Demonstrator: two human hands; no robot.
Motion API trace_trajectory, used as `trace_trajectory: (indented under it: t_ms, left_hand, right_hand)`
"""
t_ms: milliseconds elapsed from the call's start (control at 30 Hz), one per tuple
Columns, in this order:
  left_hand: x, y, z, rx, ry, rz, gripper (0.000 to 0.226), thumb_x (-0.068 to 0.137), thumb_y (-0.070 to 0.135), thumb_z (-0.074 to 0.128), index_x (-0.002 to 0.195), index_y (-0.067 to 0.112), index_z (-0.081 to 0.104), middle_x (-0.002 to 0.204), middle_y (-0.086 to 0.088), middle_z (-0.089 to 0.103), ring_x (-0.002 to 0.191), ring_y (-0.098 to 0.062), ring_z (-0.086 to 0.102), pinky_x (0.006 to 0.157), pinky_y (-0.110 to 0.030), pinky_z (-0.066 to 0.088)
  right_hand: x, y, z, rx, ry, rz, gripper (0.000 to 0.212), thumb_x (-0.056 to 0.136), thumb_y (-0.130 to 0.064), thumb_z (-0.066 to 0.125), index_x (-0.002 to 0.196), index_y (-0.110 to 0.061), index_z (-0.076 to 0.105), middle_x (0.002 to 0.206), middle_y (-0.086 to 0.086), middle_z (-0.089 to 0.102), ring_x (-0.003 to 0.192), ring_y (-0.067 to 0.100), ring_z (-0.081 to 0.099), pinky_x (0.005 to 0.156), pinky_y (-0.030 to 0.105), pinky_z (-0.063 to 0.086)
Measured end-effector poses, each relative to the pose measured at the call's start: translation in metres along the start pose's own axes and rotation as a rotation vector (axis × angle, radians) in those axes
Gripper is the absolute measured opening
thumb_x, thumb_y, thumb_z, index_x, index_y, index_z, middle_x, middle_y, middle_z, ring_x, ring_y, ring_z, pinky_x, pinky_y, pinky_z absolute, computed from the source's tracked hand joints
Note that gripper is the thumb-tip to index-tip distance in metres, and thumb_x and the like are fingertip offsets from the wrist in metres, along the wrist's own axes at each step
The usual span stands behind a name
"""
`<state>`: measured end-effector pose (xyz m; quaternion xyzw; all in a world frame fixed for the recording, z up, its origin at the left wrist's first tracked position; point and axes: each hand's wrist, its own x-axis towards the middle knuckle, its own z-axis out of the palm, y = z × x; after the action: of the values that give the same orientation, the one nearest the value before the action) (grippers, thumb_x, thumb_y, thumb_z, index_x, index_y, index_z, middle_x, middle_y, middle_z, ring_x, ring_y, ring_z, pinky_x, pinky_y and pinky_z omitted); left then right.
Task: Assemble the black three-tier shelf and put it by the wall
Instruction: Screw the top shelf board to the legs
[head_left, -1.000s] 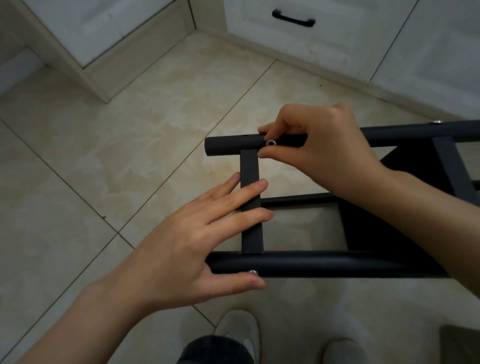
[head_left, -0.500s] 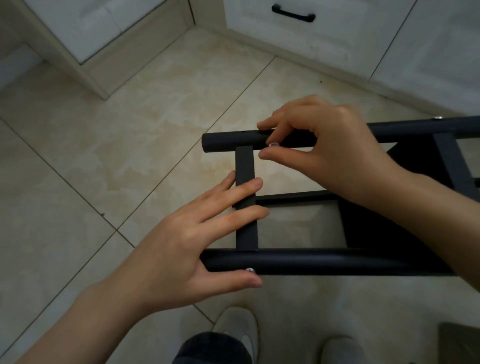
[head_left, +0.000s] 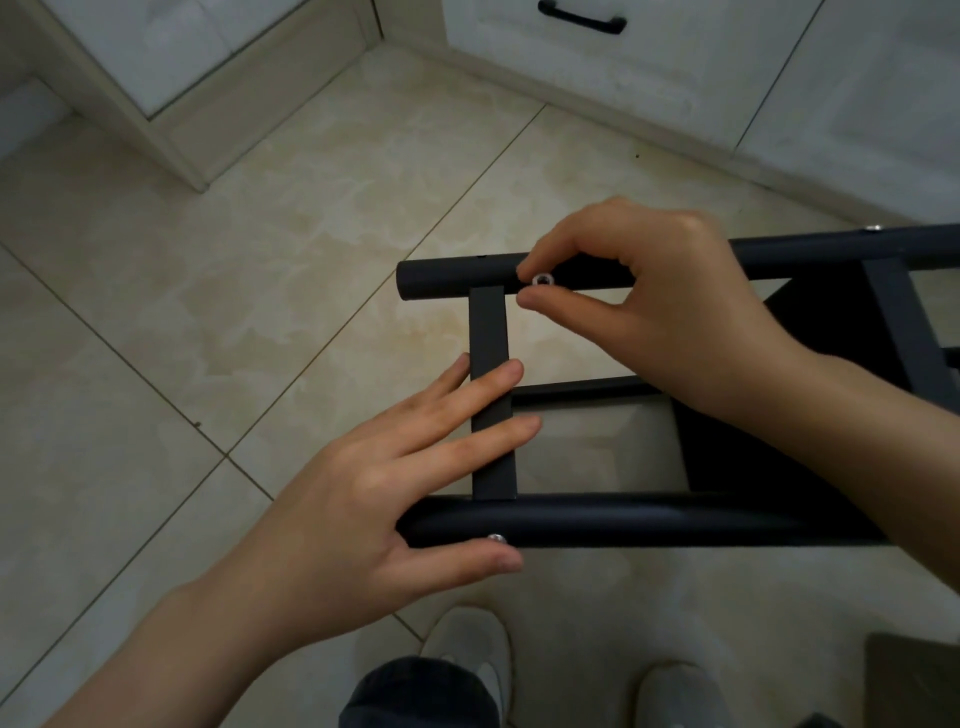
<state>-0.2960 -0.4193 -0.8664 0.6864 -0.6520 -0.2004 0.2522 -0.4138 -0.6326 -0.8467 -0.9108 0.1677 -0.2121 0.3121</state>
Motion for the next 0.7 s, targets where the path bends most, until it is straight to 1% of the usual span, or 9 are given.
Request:
trace_trajectory:
  t_ms: [100, 200, 267, 367, 433, 500, 600, 667, 700]
  left_hand:
    - [-0.001, 0.002, 0.002, -0.002, 0.014, 0.016, 0.063, 0.086, 0.055, 0.066, 0.142, 0.027, 0.054, 0.161, 0.009, 0.036, 0.152, -0.015, 0.028, 0.12, -0.03, 0.03]
    - [-0.003, 0.003, 0.005, -0.037, 0.047, 0.016, 0.059, 0.085, 0.052, 0.07, 0.136, 0.025, 0.059, 0.159, 0.006, 0.041, 0.15, -0.017, 0.032, 0.118, -0.034, 0.035]
    - [-0.003, 0.003, 0.006, -0.073, 0.063, 0.008, 0.057, 0.084, 0.05, 0.071, 0.134, 0.023, 0.061, 0.158, 0.005, 0.042, 0.149, -0.017, 0.034, 0.118, -0.032, 0.036]
    - [-0.004, 0.004, 0.006, -0.099, 0.075, 0.002, 0.055, 0.084, 0.048, 0.072, 0.133, 0.024, 0.062, 0.157, 0.006, 0.043, 0.149, -0.017, 0.035, 0.117, -0.03, 0.036]
    - [-0.005, 0.004, 0.006, -0.106, 0.082, -0.005, 0.055, 0.084, 0.046, 0.072, 0.133, 0.024, 0.062, 0.157, 0.006, 0.043, 0.149, -0.018, 0.036, 0.117, -0.03, 0.035]
    - [-0.006, 0.005, 0.008, -0.102, 0.085, -0.006, 0.055, 0.085, 0.045, 0.073, 0.134, 0.023, 0.061, 0.158, 0.006, 0.043, 0.148, -0.018, 0.036, 0.118, -0.03, 0.035]
    - [-0.007, 0.004, 0.01, -0.098, 0.096, -0.002, 0.057, 0.085, 0.045, 0.073, 0.136, 0.022, 0.06, 0.159, 0.007, 0.042, 0.148, -0.019, 0.036, 0.118, -0.03, 0.034]
    - [-0.007, 0.004, 0.011, -0.099, 0.105, -0.001, 0.058, 0.085, 0.045, 0.072, 0.137, 0.022, 0.059, 0.159, 0.006, 0.042, 0.149, -0.019, 0.035, 0.119, -0.033, 0.034]
    - [-0.007, 0.004, 0.012, -0.101, 0.11, 0.0, 0.059, 0.085, 0.045, 0.072, 0.138, 0.021, 0.058, 0.159, 0.005, 0.042, 0.149, -0.02, 0.035, 0.119, -0.035, 0.035]
  right_hand:
    - [-0.002, 0.0, -0.003, 0.053, 0.033, -0.009, 0.014, 0.091, -0.023, 0.07, 0.102, -0.016, 0.074, 0.092, -0.008, 0.068, 0.09, 0.009, 0.064, 0.084, 0.035, 0.052]
    - [-0.006, -0.002, -0.004, 0.157, 0.098, -0.042, 0.017, 0.092, -0.019, 0.069, 0.108, -0.015, 0.072, 0.093, -0.008, 0.068, 0.091, 0.006, 0.067, 0.084, 0.022, 0.055]
    - [-0.012, -0.003, -0.004, 0.232, 0.084, -0.043, 0.019, 0.092, -0.015, 0.068, 0.111, -0.014, 0.071, 0.095, -0.007, 0.07, 0.091, 0.006, 0.069, 0.085, 0.02, 0.055]
    - [-0.023, -0.004, -0.006, 0.322, -0.071, 0.027, 0.02, 0.092, -0.018, 0.066, 0.11, -0.017, 0.072, 0.092, -0.01, 0.074, 0.09, 0.004, 0.071, 0.082, 0.025, 0.058]
    - [-0.027, -0.003, -0.007, 0.307, -0.199, 0.072, 0.022, 0.09, -0.024, 0.062, 0.11, -0.022, 0.073, 0.091, -0.015, 0.074, 0.091, -0.001, 0.069, 0.08, 0.024, 0.057]
    - [-0.029, -0.002, -0.006, 0.314, -0.312, 0.135, 0.024, 0.087, -0.027, 0.06, 0.108, -0.023, 0.072, 0.09, -0.014, 0.075, 0.094, -0.005, 0.068, 0.081, 0.026, 0.057]
    - [-0.028, 0.0, -0.003, 0.432, -0.422, 0.246, 0.017, 0.086, -0.02, 0.067, 0.102, -0.023, 0.067, 0.088, -0.012, 0.076, 0.092, -0.004, 0.069, 0.085, 0.026, 0.057]
    - [-0.026, 0.002, -0.001, 0.473, -0.448, 0.283, 0.015, 0.085, -0.013, 0.073, 0.096, -0.021, 0.066, 0.085, -0.01, 0.076, 0.088, -0.002, 0.071, 0.086, 0.026, 0.056]
    - [-0.026, 0.003, -0.001, 0.472, -0.461, 0.286, 0.014, 0.083, -0.013, 0.074, 0.093, -0.021, 0.067, 0.082, -0.01, 0.076, 0.085, -0.002, 0.071, 0.086, 0.025, 0.056]
